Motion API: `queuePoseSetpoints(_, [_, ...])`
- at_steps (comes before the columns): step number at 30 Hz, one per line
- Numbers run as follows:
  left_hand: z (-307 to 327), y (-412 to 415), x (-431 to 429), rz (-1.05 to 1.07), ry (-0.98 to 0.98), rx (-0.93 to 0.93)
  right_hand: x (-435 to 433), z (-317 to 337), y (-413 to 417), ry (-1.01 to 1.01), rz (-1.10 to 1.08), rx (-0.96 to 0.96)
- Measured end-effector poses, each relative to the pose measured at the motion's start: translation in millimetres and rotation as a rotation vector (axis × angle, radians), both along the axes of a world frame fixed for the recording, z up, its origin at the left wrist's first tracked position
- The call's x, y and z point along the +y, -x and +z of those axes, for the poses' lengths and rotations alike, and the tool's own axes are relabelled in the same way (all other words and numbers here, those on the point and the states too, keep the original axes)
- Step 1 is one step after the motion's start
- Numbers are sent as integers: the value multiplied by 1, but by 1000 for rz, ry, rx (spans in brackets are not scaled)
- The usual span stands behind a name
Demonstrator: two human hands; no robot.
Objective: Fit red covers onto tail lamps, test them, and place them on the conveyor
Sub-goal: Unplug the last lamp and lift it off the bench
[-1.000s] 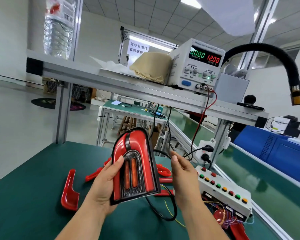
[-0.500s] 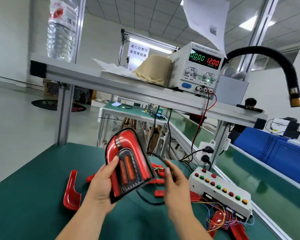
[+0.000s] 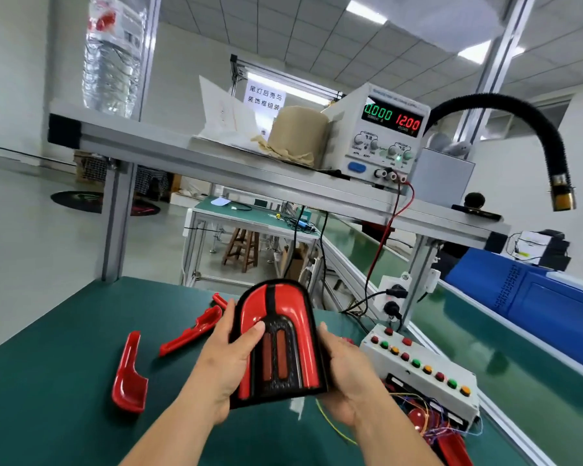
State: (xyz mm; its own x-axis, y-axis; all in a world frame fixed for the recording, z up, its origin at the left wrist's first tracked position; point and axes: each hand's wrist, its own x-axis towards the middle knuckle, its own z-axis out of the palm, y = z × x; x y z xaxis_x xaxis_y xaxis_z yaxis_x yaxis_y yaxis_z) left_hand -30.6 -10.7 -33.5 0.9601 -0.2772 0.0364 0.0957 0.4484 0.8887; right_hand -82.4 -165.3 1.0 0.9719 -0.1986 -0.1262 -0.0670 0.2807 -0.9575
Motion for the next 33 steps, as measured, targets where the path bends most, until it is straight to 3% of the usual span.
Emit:
queuePoseSetpoints(3, [8, 11, -11, 68, -218, -23, -5, -1, 23, 205, -16, -16])
queuePoseSetpoints(6, [27, 31, -35, 91, -373, -47, -22, -6, 45, 305, -204, -85])
queuePoseSetpoints(9, [51, 48, -77, -25, -367, -73, -58, 6, 67, 126, -434, -123])
queuePoseSetpoints(13, [84, 76, -150, -500, -75, 49, -122, 37, 115, -93, -609, -209])
queuePoseSetpoints(17, [86, 111, -231, -684, -144, 55, -184, 61, 165, -219, -821, -160])
queuePoseSetpoints(22, [96, 133, -313, -623, -149, 275, -235, 79, 204, -262, -792, 78])
queuePoseSetpoints(26, [97, 131, -349, -703, -186, 315, -272, 79, 213, -291, -743, 44])
queuePoseSetpoints(29, [99, 131, -364, -727, -154, 245, -305, 66, 198, -264, -811, 18])
queuePoseSetpoints(33, [91, 141, -383, -497, -152, 1, -340, 57, 166, -138, -881, 53])
